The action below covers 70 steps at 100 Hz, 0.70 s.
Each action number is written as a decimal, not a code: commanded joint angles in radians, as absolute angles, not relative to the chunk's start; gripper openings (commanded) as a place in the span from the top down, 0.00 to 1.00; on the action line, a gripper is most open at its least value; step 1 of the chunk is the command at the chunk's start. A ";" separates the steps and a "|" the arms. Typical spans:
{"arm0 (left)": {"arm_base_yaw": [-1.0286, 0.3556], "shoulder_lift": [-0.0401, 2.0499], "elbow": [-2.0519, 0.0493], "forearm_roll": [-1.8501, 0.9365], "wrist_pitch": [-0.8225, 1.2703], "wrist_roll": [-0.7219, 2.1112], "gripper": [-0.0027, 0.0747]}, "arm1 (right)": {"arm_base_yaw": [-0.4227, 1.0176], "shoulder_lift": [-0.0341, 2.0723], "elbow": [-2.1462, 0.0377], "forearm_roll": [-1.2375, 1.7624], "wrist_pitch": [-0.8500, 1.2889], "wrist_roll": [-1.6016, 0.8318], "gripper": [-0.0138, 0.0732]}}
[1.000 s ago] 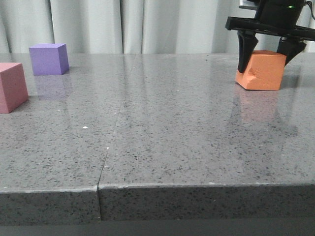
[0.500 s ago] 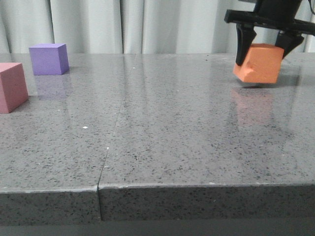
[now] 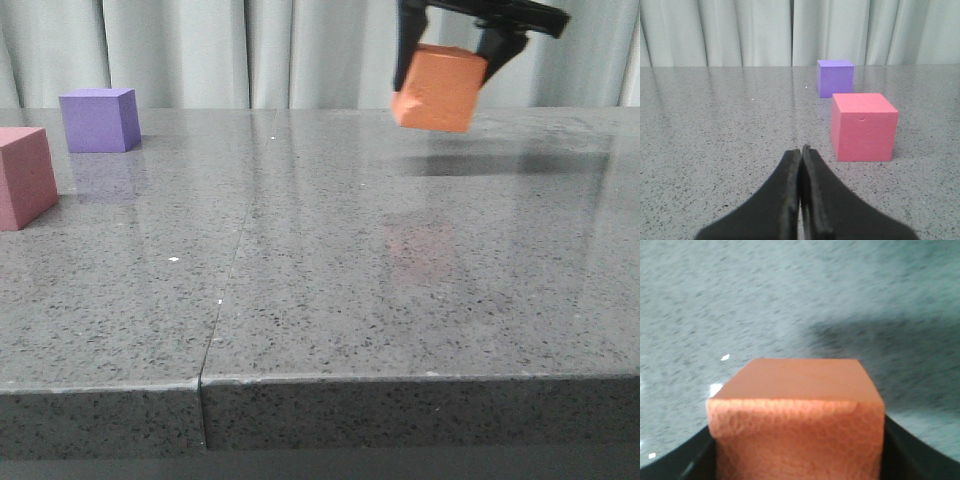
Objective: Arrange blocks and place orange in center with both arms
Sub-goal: 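Carry the orange cube toward the table center and lower it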
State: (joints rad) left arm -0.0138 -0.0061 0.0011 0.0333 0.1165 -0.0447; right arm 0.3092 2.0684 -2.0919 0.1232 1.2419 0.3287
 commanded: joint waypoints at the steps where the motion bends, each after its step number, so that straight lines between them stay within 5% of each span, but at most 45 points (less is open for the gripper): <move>1: -0.010 -0.034 0.041 0.027 0.034 -0.052 0.99 | 0.348 2.013 -2.126 0.139 1.291 0.378 0.45; 70: -0.010 -0.034 0.041 0.027 0.034 -0.052 0.99 | 0.449 2.109 -2.166 0.252 1.141 0.461 0.45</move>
State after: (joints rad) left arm -0.0138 -0.0061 0.0011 0.0333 0.1165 -0.0447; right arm 0.4504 2.1702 -2.1285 0.2333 1.1955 0.4626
